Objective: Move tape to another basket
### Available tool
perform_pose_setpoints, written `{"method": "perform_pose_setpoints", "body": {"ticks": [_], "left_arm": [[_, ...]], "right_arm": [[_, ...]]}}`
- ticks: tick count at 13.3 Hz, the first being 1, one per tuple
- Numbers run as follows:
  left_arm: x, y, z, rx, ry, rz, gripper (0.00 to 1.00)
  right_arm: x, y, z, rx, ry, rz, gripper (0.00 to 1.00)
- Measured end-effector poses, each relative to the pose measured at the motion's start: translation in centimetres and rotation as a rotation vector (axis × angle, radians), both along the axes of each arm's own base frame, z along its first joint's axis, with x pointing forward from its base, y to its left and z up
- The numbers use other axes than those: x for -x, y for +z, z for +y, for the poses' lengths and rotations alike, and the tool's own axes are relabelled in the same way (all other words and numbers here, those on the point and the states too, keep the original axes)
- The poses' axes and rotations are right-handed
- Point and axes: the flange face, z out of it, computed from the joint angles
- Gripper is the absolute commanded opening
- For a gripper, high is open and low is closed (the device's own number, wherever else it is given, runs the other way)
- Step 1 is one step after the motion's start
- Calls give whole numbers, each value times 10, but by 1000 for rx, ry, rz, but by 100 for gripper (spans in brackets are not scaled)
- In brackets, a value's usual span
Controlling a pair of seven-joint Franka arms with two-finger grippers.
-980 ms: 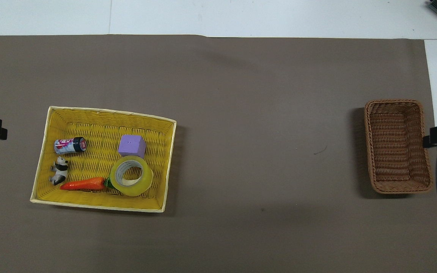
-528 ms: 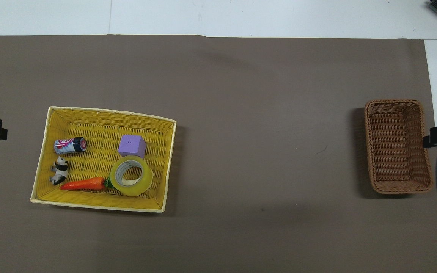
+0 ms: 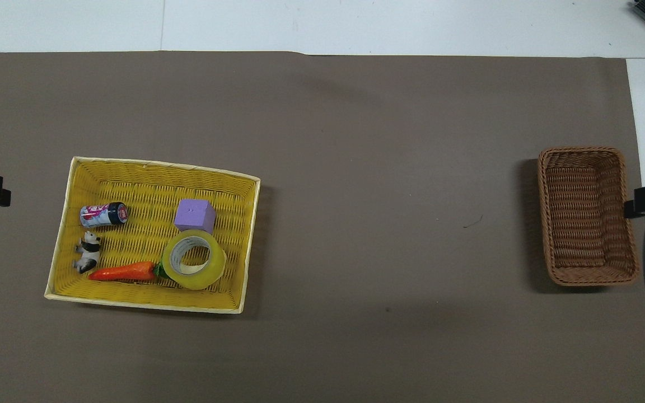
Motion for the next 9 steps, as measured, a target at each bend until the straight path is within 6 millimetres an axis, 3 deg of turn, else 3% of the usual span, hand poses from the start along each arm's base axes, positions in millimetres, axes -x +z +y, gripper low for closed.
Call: {"method": "perform_pose_setpoints", "body": {"ticks": [4, 9], "left_arm": [[0, 0, -2, 1, -3, 1, 100], [0, -7, -31, 23, -54, 11, 100]], "right_arm": [[0, 0, 0, 0, 0, 0, 100], [0, 0, 0, 0, 0, 0, 100]]}}
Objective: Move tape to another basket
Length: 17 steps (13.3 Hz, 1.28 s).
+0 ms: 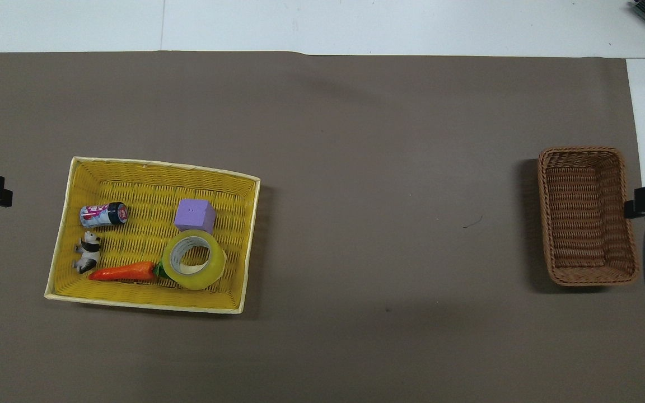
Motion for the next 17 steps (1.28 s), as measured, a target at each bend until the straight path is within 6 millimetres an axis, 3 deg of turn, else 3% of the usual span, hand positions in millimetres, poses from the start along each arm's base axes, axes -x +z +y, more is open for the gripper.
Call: {"method": "perform_pose_setpoints", "body": {"ticks": [2, 6, 11, 14, 17], "left_arm": [[-3, -17, -7, 26, -8, -11, 100], [-2, -76, -39, 34, -80, -7, 100], [8, -158, -41, 57, -236, 56, 100], [12, -200, -57, 94, -305, 76, 100], [1, -245, -72, 107, -340, 90, 100]], "right_arm": [[0, 0, 0, 0, 0, 0, 100], [0, 0, 0, 0, 0, 0, 100], [0, 0, 0, 0, 0, 0, 100], [0, 0, 0, 0, 0, 0, 100], [0, 0, 0, 0, 0, 0, 100]]}}
